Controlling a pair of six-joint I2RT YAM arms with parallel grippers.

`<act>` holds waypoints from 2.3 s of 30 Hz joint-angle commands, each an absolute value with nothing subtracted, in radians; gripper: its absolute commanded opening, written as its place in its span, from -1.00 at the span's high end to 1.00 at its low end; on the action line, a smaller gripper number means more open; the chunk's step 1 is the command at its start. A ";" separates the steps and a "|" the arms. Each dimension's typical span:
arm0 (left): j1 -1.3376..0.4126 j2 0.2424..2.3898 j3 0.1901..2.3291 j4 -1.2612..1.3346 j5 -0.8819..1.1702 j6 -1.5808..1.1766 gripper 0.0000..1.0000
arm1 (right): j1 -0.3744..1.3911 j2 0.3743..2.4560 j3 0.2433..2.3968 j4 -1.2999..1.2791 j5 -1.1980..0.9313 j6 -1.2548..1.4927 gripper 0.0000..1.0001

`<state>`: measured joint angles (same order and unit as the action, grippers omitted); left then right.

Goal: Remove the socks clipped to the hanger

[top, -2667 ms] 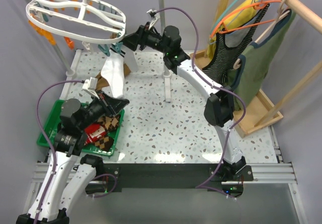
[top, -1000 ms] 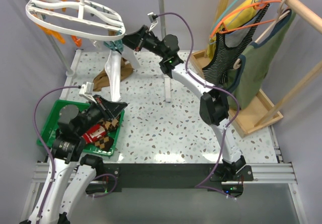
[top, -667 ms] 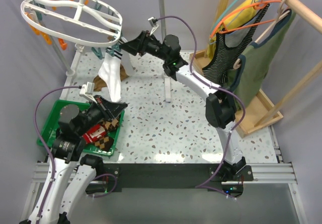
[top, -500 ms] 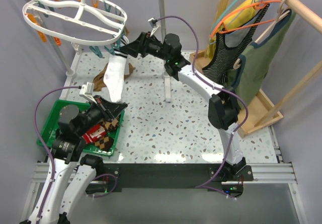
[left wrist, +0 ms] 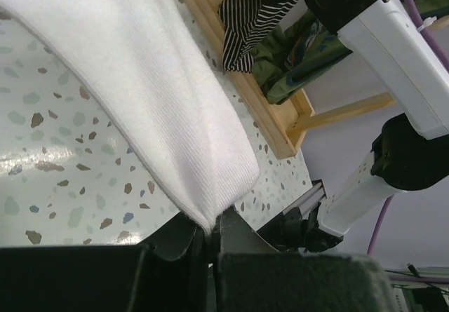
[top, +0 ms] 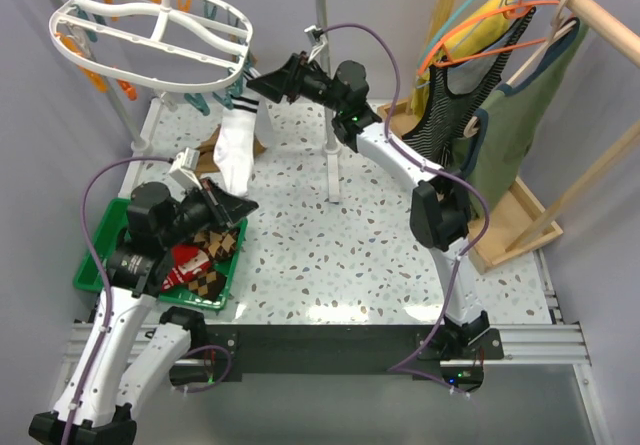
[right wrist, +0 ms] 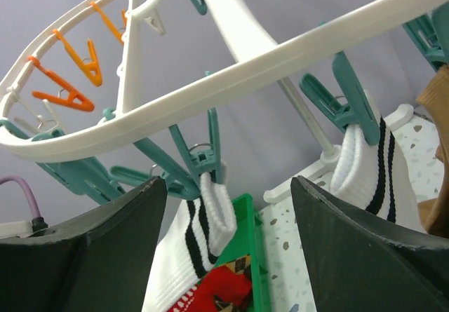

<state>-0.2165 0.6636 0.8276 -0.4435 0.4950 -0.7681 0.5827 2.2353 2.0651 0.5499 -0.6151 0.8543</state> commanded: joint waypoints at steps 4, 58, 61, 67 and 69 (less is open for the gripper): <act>-0.218 0.634 0.755 -0.453 0.497 -0.873 1.00 | 0.584 2.287 2.180 0.575 -0.615 0.919 -0.47; -0.218 0.693 0.827 -0.591 0.492 -0.942 1.00 | 0.632 2.379 2.295 0.669 -0.649 1.103 -0.23; -0.218 0.695 0.828 -0.589 0.492 -0.939 1.00 | 0.634 2.375 2.293 0.667 -0.632 1.100 -0.23; -0.218 0.693 0.825 -0.597 0.491 -0.937 1.00 | 0.638 2.390 2.327 0.658 -0.604 1.097 -0.23; -0.218 0.690 0.825 -0.600 0.492 -0.936 1.00 | 0.641 2.391 2.336 0.649 -0.597 1.097 -0.22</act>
